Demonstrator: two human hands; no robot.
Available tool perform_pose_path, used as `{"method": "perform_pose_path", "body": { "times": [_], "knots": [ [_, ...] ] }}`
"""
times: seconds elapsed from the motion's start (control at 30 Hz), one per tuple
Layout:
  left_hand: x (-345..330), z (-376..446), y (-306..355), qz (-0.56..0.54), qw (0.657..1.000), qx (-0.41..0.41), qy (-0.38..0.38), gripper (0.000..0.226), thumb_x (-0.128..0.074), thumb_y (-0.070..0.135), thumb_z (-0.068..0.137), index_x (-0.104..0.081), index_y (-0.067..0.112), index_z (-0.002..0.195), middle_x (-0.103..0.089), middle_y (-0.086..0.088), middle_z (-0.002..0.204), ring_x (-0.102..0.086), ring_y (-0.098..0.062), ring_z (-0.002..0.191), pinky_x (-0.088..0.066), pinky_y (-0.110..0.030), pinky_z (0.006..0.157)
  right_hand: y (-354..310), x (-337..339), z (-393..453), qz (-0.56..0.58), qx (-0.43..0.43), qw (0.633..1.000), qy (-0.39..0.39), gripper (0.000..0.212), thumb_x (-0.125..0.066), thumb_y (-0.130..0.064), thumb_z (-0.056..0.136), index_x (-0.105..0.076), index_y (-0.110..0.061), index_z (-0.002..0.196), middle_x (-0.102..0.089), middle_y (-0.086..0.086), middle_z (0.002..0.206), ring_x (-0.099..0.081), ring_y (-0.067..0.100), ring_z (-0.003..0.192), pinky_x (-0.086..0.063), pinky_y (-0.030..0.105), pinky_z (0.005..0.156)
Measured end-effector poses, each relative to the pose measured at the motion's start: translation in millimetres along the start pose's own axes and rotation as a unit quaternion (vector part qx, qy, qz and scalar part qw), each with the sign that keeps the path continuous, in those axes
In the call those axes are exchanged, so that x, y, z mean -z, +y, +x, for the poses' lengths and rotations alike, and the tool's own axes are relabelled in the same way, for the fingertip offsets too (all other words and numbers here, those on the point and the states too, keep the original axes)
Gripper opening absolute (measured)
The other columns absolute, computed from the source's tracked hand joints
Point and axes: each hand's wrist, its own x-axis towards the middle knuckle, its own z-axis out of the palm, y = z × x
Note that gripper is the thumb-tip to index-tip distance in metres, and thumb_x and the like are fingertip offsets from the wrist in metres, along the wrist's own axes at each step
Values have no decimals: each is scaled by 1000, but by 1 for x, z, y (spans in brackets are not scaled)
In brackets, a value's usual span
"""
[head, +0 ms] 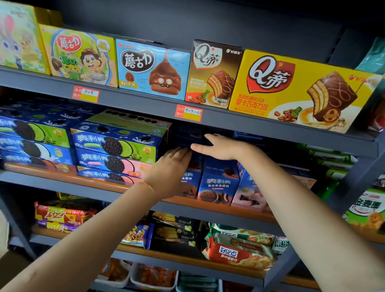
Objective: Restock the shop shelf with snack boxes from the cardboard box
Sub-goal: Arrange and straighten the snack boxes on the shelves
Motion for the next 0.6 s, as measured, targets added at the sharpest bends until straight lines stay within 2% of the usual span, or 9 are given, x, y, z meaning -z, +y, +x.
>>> {"method": "perform_pose_path", "body": {
  "times": [0.07, 0.13, 0.2, 0.3, 0.43, 0.6],
  "knots": [
    [-12, -18, 1, -47, 995, -13, 86, 80, -67, 41, 91, -33, 2, 151, -34, -17, 156, -30, -33, 145, -24, -41, 122, -6, -8, 10, 6, -2, 1000, 14, 95, -29, -79, 89, -9, -18, 159, -2, 1, 167, -6, 20, 153, -9, 40, 121],
    [-31, -30, 0, -83, 974, -35, 210, 59, -70, 25, 84, -54, -2, 134, -54, -20, 134, -48, -37, 129, -42, -47, 110, -16, -16, 22, 3, 2, 999, 37, 87, -31, -71, 95, -12, -14, 159, -5, 4, 167, -9, 21, 153, -12, 37, 120],
    [-46, -36, 0, -101, 954, -48, 278, 47, -67, 18, 83, -59, -1, 126, -58, -17, 124, -50, -34, 121, -43, -43, 107, -26, -26, 34, 7, 3, 998, 64, 80, -33, -62, 100, -15, -10, 158, -9, 7, 166, -13, 23, 152, -16, 36, 120],
    [-59, -39, 2, -106, 945, -53, 306, 46, -60, 22, 87, -58, 0, 128, -58, -15, 126, -49, -33, 122, -40, -46, 109, -38, -39, 48, 33, -4, 994, 100, 77, -34, -59, 101, -17, -9, 157, -11, 8, 166, -17, 26, 151, -19, 38, 120],
    [-70, -39, 0, -131, 939, -43, 315, 50, -59, 29, 88, -56, 4, 132, -55, -13, 133, -48, -33, 129, -36, -48, 112, -46, -46, 56, 86, -16, 987, 136, 85, -32, -72, 94, -19, -18, 158, -9, 3, 166, -13, 25, 152, -17, 43, 122],
    [-66, -37, -2, -173, 928, -41, 328, 46, -60, 31, 87, -60, 7, 126, -58, -7, 124, -50, -28, 124, -41, -41, 106, -47, -48, 57, 79, -34, 991, 101, 87, -30, -78, 90, -18, -25, 158, -11, 5, 166, -16, 29, 151, -18, 47, 119]
  ]
}}
